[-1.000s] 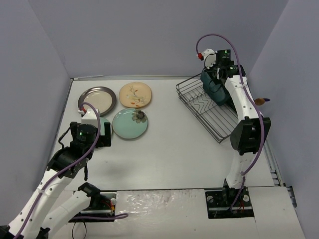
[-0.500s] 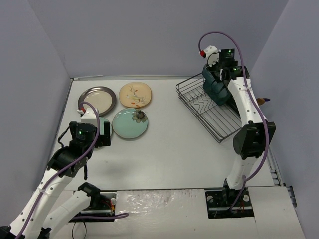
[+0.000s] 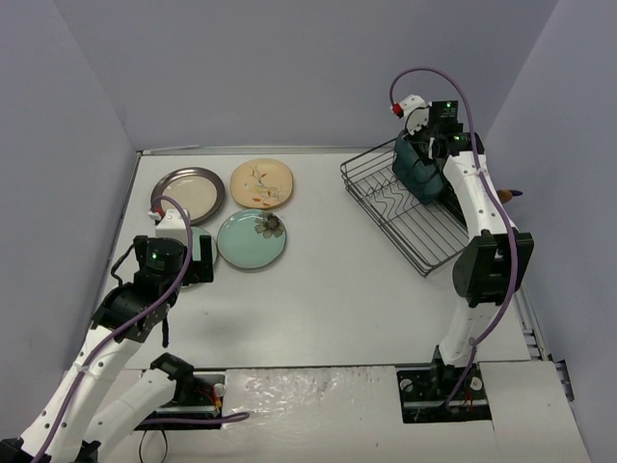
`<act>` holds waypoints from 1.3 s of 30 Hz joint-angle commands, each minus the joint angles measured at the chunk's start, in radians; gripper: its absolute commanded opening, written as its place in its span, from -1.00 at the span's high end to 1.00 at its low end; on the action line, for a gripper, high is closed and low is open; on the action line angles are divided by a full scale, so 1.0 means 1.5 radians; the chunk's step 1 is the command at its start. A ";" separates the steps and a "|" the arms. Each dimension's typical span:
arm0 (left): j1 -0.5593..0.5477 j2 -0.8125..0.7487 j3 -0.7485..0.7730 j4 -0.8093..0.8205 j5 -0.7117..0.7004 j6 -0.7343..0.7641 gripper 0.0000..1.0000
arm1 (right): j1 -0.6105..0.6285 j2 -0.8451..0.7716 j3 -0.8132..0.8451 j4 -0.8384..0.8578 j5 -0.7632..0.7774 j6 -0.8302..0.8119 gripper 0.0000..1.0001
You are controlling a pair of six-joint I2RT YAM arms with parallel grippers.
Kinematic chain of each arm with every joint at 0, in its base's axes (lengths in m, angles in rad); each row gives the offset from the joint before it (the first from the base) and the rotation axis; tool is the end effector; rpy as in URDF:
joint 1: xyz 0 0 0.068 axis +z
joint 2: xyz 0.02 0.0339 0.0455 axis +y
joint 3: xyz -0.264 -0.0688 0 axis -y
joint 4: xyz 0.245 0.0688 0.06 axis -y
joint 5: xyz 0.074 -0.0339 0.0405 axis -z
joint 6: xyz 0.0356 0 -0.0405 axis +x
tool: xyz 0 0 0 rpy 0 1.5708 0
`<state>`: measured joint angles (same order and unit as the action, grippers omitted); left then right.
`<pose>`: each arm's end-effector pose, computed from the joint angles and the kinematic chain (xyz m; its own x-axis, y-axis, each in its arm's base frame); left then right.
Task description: Load the plates into the dish rack
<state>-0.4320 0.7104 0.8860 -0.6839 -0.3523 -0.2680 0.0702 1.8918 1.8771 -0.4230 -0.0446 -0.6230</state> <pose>0.1363 -0.0493 0.3353 -0.4578 -0.0626 -0.8869 -0.0021 0.9976 -0.0694 0.4472 0.0330 0.3740 -0.2790 -0.6040 -0.7466 -0.3363 0.7897 -0.5131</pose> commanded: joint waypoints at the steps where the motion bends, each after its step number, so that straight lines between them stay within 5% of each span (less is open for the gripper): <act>1: 0.011 0.007 0.017 0.024 0.005 0.009 -0.94 | -0.007 0.001 0.019 0.104 -0.013 -0.016 1.00; 24: 0.058 0.023 0.014 0.034 0.058 0.010 -0.94 | -0.007 0.085 0.049 0.058 0.011 -0.018 0.98; 28: 0.060 0.027 0.015 0.033 0.059 0.010 -0.94 | -0.006 0.096 0.051 0.058 0.013 -0.014 0.63; 39: 0.069 0.032 0.014 0.033 0.062 0.010 -0.94 | -0.007 0.110 0.060 0.058 0.028 -0.004 0.37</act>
<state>-0.3392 0.7462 0.8860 -0.6809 -0.2615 -0.2653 0.0653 2.0760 1.9169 -0.3853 -0.0344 -0.6343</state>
